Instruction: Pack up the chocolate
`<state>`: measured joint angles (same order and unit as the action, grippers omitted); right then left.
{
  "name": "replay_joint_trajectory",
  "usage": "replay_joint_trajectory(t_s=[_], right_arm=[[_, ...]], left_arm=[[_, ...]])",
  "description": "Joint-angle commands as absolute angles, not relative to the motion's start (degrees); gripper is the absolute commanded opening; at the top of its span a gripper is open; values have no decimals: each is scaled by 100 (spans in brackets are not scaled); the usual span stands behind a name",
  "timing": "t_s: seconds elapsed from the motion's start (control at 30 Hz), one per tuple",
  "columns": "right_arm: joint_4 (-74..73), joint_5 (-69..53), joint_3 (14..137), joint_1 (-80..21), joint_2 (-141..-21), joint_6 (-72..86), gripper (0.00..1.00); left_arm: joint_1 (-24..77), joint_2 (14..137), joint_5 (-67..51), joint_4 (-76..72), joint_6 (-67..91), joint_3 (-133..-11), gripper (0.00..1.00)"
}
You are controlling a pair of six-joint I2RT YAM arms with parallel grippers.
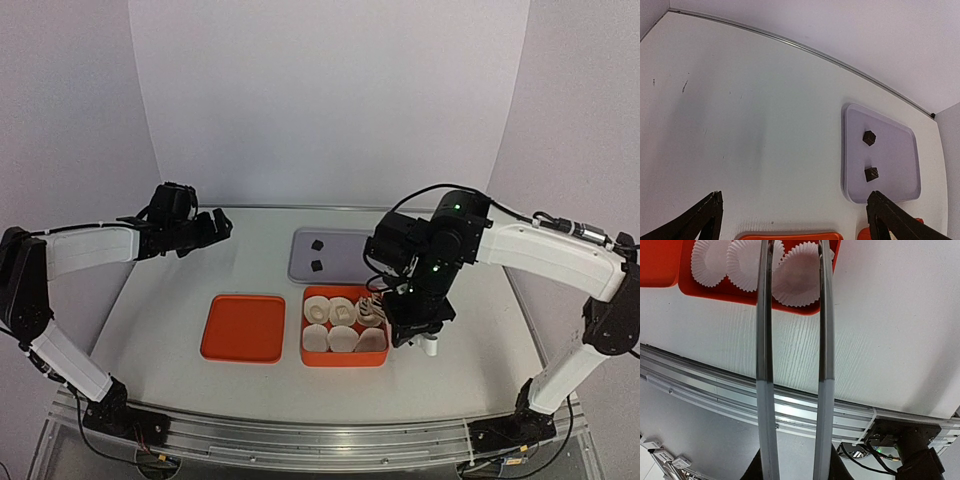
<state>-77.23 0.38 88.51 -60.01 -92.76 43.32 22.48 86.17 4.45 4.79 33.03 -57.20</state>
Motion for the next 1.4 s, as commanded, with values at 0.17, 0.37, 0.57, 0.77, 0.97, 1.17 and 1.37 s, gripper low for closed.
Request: replay_joint_trajectory(t_s=[0.17,0.37,0.57,0.77,0.97,1.17,1.37], right_arm=[[-10100,-542,8507,-6225,-8842,4371,0],[-10190,-508,8239,-6255,-8775,4458,0],[-10209,-486,8265,-6257,-8965,4342,0],[-10452,-460,8332,-6252,-9113,4346,0],[-10516,-507,8252,-6264,-9164,4326,0],[-10535,-475,8282,-6272,-9304,4195,0],[-10559,-445,8299,-6272,-9396,4152,0]], left_arm=[[2217,8587,339,287,3271,-5595,100],[2215,8579,305,280,3342,-5529,100],[2217,8536,266,241,3373,-5473,100],[2216,8436,298,243,3375,-5406,100],[2216,8370,325,272,3379,-5334,100],[2217,8285,368,272,3401,-5276,100],[2214,8200,407,284,3398,-5222,100]])
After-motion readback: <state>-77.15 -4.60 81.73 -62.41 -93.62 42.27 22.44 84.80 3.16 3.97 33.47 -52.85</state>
